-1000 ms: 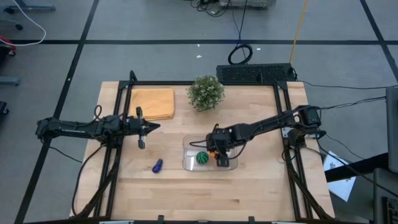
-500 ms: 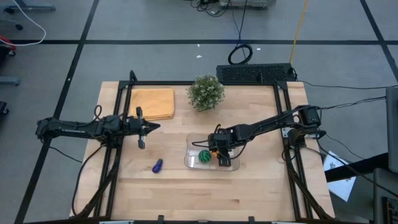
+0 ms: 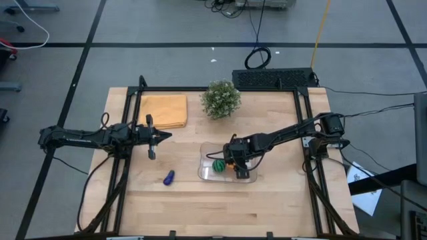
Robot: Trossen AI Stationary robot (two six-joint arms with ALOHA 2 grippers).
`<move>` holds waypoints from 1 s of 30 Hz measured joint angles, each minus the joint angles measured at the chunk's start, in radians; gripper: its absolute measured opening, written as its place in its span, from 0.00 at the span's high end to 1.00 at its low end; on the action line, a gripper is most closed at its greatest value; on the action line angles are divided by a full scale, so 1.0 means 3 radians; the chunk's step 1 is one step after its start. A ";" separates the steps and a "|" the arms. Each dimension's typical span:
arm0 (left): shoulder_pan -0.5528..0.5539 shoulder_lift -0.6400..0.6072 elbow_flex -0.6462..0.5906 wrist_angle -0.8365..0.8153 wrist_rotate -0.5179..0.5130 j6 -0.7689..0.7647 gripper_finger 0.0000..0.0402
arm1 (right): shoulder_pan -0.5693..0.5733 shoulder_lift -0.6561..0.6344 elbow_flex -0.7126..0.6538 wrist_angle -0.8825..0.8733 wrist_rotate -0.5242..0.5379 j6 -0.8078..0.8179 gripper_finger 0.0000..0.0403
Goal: Pick and placing Produce into tupperware
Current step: Put the pumpkin into the transparent bin
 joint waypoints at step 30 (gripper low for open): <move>0.0000 0.0000 0.0000 0.0000 0.0000 -0.0072 0.95 | 0.0051 -0.0001 0.0000 0.0010 0.0015 0.0084 0.49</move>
